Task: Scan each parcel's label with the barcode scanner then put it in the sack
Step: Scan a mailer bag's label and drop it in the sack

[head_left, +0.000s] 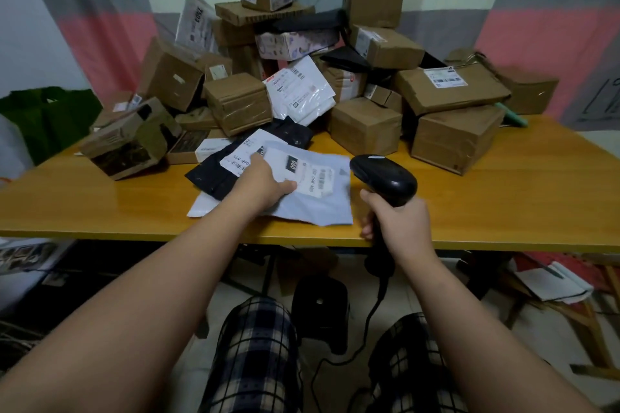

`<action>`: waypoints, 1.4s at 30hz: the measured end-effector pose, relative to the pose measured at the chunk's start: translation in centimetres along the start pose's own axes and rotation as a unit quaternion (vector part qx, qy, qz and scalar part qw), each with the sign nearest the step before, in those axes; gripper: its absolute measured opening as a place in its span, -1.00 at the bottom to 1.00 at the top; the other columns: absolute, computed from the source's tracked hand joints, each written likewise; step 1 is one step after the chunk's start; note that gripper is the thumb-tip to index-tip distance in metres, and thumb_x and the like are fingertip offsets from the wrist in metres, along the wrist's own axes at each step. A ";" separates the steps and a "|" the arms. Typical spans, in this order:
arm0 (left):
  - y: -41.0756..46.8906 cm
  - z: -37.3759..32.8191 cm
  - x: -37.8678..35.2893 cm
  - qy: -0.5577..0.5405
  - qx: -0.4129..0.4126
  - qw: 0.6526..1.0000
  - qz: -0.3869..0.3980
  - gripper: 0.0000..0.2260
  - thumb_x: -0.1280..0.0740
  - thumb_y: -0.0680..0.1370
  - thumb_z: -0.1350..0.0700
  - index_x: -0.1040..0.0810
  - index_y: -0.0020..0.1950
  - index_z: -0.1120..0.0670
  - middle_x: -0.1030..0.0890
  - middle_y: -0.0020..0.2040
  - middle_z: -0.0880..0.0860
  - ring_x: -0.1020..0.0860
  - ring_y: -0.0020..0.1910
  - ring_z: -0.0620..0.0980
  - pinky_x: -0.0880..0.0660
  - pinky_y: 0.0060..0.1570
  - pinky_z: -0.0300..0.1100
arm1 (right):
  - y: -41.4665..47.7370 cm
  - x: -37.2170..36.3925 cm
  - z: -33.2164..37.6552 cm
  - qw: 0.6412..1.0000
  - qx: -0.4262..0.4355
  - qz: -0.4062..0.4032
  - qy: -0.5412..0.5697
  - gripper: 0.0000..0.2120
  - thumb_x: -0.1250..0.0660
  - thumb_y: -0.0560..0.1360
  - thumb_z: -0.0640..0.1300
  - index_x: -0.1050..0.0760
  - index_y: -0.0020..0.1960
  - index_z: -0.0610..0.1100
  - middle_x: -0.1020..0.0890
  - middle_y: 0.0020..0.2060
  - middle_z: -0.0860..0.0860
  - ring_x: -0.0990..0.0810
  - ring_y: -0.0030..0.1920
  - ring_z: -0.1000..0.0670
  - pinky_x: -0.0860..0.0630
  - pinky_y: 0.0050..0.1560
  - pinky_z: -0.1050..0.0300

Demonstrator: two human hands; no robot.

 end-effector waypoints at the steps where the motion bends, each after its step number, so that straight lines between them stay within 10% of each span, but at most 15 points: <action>1: -0.4 0.5 -0.2 -0.049 0.020 0.998 -0.020 -0.24 -0.40 0.52 -0.01 -0.02 0.53 0.20 -0.31 0.42 0.25 -0.40 0.30 0.23 -0.37 0.17 -0.02 | 0.0 -0.1 0.0 1.000 -0.002 0.001 -0.001 -0.79 -0.41 0.48 -0.17 -0.55 -0.30 -0.20 -0.53 -0.53 -0.07 -0.53 -0.48 -0.07 -0.55 -0.32 0.04; 8: -1.2 1.5 0.0 0.112 0.007 0.992 -0.051 -0.37 -0.20 0.58 -0.18 -0.08 0.56 0.04 0.00 0.57 0.17 0.00 0.52 0.19 -0.07 0.44 0.09 | 0.2 -0.3 0.0 1.000 -0.005 0.004 -0.022 -0.82 -0.42 0.49 -0.12 -0.56 -0.24 -0.19 -0.55 -0.52 -0.04 -0.55 -0.49 -0.02 -0.56 -0.36 0.09; 12: 1.6 0.8 1.1 0.195 -0.097 0.975 0.048 -0.54 -0.23 0.59 -0.06 -0.29 0.46 0.06 -0.33 0.44 0.18 -0.29 0.40 0.19 -0.29 0.33 0.00 | 0.5 -0.6 0.3 0.999 -0.022 0.010 -0.022 -0.85 -0.42 0.49 -0.12 -0.57 -0.18 -0.19 -0.55 -0.51 -0.05 -0.55 -0.50 -0.01 -0.51 -0.41 0.12; 19: 0.7 0.0 0.9 0.221 -0.019 0.964 0.144 -0.27 -0.35 0.46 -0.27 -0.29 0.40 0.22 -0.46 0.28 0.18 -0.47 0.17 0.14 -0.48 0.10 -0.06 | 0.6 -0.9 0.1 0.999 -0.016 -0.003 -0.033 -0.81 -0.41 0.49 -0.13 -0.56 -0.22 -0.23 -0.55 -0.51 -0.07 -0.53 -0.51 -0.02 -0.50 -0.43 0.14; 30: -1.2 2.7 1.6 -0.153 -0.075 0.985 -0.035 -0.70 -0.44 0.49 0.06 -0.47 -0.30 0.22 -0.53 -0.30 0.20 -0.45 -0.29 0.07 -0.34 -0.28 -0.11 | 0.1 -0.6 0.6 0.994 0.052 -0.001 -0.098 -0.85 -0.45 0.44 -0.14 -0.57 -0.23 -0.19 -0.57 -0.49 -0.01 -0.57 -0.46 0.03 -0.45 -0.40 0.25; 34: -1.6 3.2 2.8 -0.271 -0.115 0.947 -0.130 -0.78 -0.40 0.52 0.04 -0.65 -0.14 0.19 -0.67 -0.16 0.16 -0.63 -0.12 0.16 -0.55 -0.06 0.07 | -0.9 -1.5 2.4 0.991 0.096 0.014 -0.089 -0.84 -0.47 0.43 -0.14 -0.56 -0.26 -0.18 -0.57 -0.52 0.02 -0.58 -0.46 0.03 -0.48 -0.38 0.17; 42: -2.8 5.0 1.7 -0.350 -0.117 0.919 -0.135 -0.89 -0.37 0.55 0.16 -0.64 -0.09 0.19 -0.66 -0.16 0.09 -0.58 -0.22 -0.08 -0.53 -0.21 -0.21 | -3.6 -4.3 4.2 0.989 0.127 0.059 -0.042 -0.86 -0.47 0.43 -0.17 -0.55 -0.27 -0.12 -0.53 -0.58 0.02 -0.54 -0.51 -0.03 -0.49 -0.37 0.07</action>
Point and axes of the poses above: each hand's wrist, its own y-axis towards the middle knuckle, its own x-axis out of the back of the hand, z = x × y, the point moved 2 cm from there along y, towards the middle knuckle
